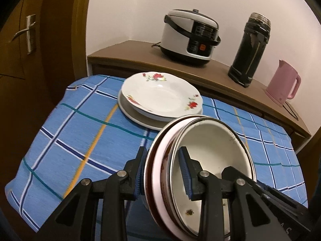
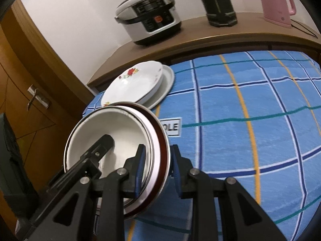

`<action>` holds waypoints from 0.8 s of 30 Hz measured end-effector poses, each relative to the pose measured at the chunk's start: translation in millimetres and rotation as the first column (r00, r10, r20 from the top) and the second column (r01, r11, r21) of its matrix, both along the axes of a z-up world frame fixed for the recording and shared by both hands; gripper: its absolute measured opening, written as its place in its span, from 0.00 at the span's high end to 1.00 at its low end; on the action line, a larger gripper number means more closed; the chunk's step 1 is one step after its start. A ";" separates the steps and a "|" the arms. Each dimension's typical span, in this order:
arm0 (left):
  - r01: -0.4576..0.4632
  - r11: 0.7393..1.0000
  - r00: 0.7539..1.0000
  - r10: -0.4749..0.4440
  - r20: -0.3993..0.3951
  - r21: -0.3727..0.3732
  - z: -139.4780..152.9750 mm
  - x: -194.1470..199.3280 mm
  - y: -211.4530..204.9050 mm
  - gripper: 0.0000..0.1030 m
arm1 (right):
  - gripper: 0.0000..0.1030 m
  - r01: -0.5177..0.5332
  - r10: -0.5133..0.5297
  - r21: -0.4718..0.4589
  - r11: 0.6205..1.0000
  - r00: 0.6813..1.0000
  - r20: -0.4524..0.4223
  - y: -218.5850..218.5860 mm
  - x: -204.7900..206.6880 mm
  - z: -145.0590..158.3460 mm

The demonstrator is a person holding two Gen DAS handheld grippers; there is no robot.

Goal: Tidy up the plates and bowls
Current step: 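Lift the nested bowls with both grippers and carry them toward the plate stack, then lower the nested bowls onto the red-flower plate with both grippers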

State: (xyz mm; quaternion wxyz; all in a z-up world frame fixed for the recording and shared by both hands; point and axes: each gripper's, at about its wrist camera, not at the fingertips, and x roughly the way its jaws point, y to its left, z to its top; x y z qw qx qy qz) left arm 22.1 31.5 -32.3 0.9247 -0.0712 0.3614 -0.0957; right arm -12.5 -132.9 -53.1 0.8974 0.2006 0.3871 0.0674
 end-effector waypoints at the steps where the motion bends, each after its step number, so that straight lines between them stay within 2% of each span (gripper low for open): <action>1: -0.005 1.000 1.000 0.005 0.001 -0.002 0.4 0.8 2.5 0.66 | 0.75 -0.003 0.003 -0.001 1.000 1.000 0.001 2.3 1.3 0.3; 24: -0.047 0.999 0.998 0.047 0.029 -0.019 16.0 25.7 24.5 0.66 | 0.75 -0.044 0.044 -0.003 0.999 0.998 0.033 24.8 32.7 18.0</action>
